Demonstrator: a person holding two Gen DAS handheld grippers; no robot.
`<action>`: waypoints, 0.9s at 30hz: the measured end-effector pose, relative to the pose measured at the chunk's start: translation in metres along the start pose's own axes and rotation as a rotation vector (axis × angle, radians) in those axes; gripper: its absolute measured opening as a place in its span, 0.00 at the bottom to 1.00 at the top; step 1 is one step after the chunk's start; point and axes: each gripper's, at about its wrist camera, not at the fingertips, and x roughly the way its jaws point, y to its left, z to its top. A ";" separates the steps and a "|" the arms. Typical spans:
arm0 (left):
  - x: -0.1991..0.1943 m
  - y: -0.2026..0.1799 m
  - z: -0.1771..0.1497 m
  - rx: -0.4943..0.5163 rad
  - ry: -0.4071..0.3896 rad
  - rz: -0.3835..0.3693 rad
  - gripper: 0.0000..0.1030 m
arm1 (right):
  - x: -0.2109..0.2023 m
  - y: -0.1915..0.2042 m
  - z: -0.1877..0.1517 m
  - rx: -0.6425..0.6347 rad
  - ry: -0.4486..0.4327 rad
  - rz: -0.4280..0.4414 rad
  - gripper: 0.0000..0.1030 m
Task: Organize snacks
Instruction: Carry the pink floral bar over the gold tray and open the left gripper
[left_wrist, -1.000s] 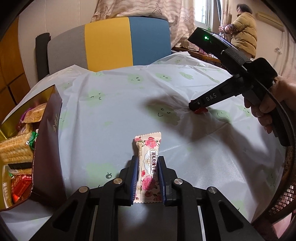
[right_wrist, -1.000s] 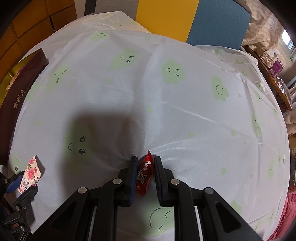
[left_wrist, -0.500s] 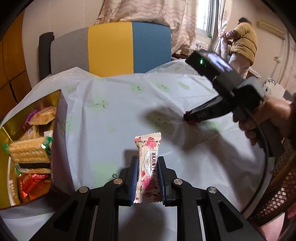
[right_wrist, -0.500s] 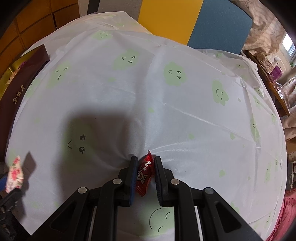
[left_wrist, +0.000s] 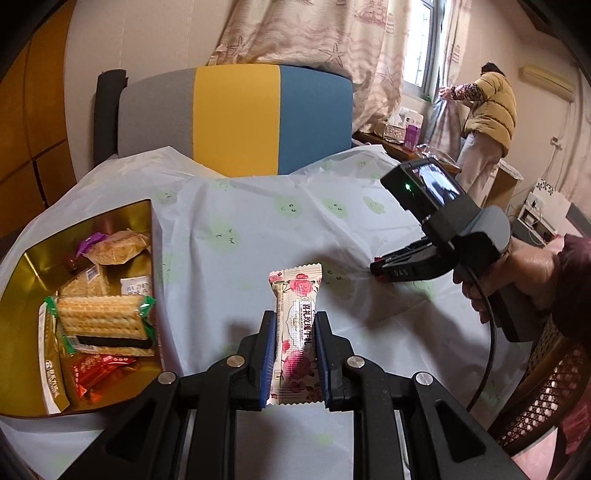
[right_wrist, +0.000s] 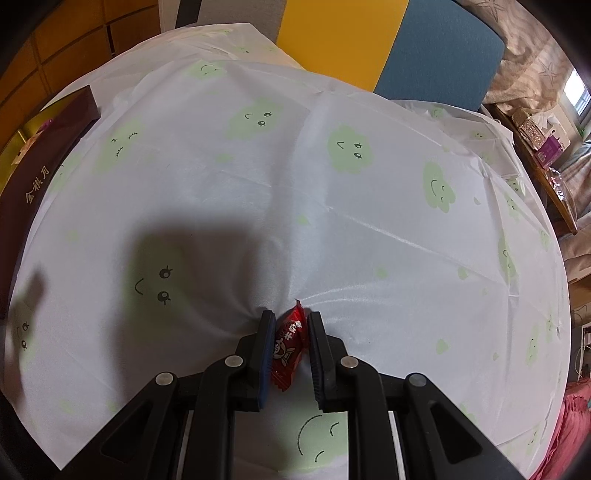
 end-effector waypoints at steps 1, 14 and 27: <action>-0.002 0.002 0.001 -0.003 -0.003 0.003 0.19 | 0.000 0.000 0.000 0.000 0.000 0.000 0.17; -0.032 0.040 0.026 -0.092 -0.055 0.149 0.20 | 0.000 0.002 0.000 -0.006 -0.001 -0.006 0.17; -0.046 0.105 0.019 -0.239 -0.050 0.306 0.20 | -0.001 0.002 0.000 -0.007 -0.005 -0.011 0.17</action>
